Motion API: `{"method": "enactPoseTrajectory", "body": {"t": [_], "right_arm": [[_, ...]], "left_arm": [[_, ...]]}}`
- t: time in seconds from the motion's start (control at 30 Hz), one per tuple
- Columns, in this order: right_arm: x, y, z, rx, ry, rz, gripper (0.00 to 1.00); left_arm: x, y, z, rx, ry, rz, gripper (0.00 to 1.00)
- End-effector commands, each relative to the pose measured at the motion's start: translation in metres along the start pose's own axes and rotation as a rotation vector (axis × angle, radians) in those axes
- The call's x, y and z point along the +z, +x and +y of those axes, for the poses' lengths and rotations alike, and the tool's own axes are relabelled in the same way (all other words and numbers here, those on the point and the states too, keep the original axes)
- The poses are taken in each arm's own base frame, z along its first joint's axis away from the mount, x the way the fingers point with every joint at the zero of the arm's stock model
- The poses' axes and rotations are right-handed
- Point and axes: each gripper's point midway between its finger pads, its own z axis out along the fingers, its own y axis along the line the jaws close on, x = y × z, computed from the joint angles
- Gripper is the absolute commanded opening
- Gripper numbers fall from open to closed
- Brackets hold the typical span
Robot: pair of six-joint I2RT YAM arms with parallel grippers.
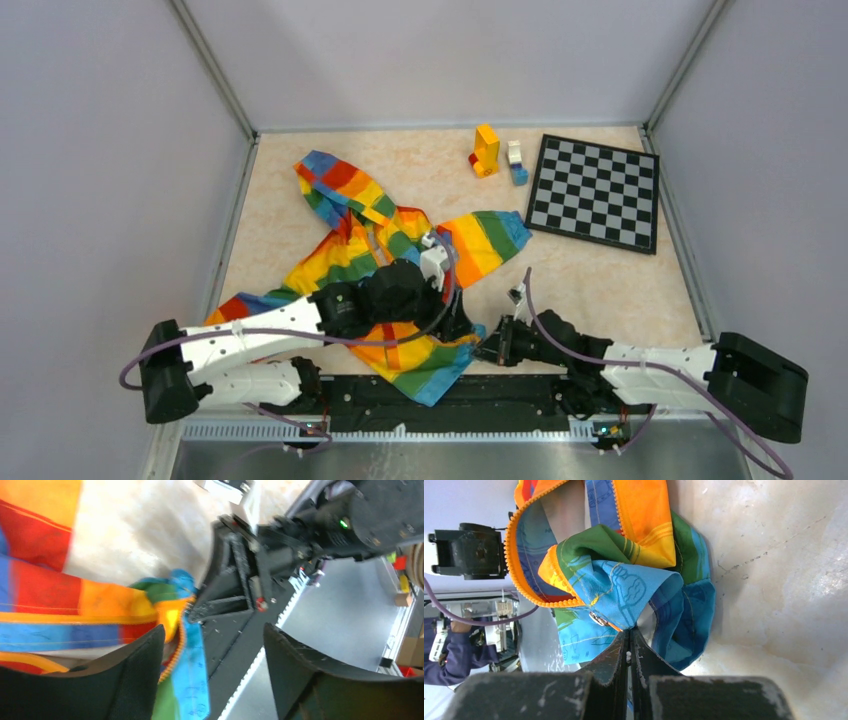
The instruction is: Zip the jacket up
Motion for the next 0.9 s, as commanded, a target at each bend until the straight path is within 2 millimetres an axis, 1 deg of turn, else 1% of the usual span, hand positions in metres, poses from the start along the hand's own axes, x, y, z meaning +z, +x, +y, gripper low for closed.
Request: {"method": "enactPoseTrajectory", "body": {"t": [0.0,0.03,0.1,0.17,0.33,0.5,0.6,0.67,0.87], "right_arm": [[-0.003,-0.003,0.001,0.009,-0.019,-0.037,0.00],[-0.003,-0.004,0.000,0.014,-0.017,-0.044,0.00],[-0.005,-0.006,0.000,0.019,-0.015,-0.057,0.00],[-0.006,-0.007,0.001,0.017,-0.018,-0.063,0.00],[-0.008,-0.008,0.003,0.017,-0.025,-0.066,0.00],[-0.009,-0.007,0.002,0.023,-0.028,-0.066,0.00],[-0.009,-0.007,0.002,0.026,-0.029,-0.066,0.00],[-0.010,-0.006,0.000,0.025,-0.025,-0.065,0.00],[-0.010,-0.006,0.001,0.021,-0.027,-0.062,0.00]], "left_arm": [[-0.002,0.025,-0.010,-0.107,-0.130,-0.004,0.62],[0.002,0.032,-0.016,-0.121,-0.126,0.002,0.53],[0.012,0.043,-0.023,-0.144,-0.127,0.025,0.40],[0.023,0.051,-0.019,-0.176,-0.164,0.035,0.34],[0.044,0.054,-0.007,-0.202,-0.224,0.013,0.24],[0.063,0.052,-0.002,-0.242,-0.306,0.019,0.25],[0.068,0.056,0.008,-0.285,-0.392,0.039,0.23],[0.073,0.059,0.010,-0.291,-0.411,0.049,0.23],[0.076,0.056,0.013,-0.300,-0.434,0.025,0.27]]}}
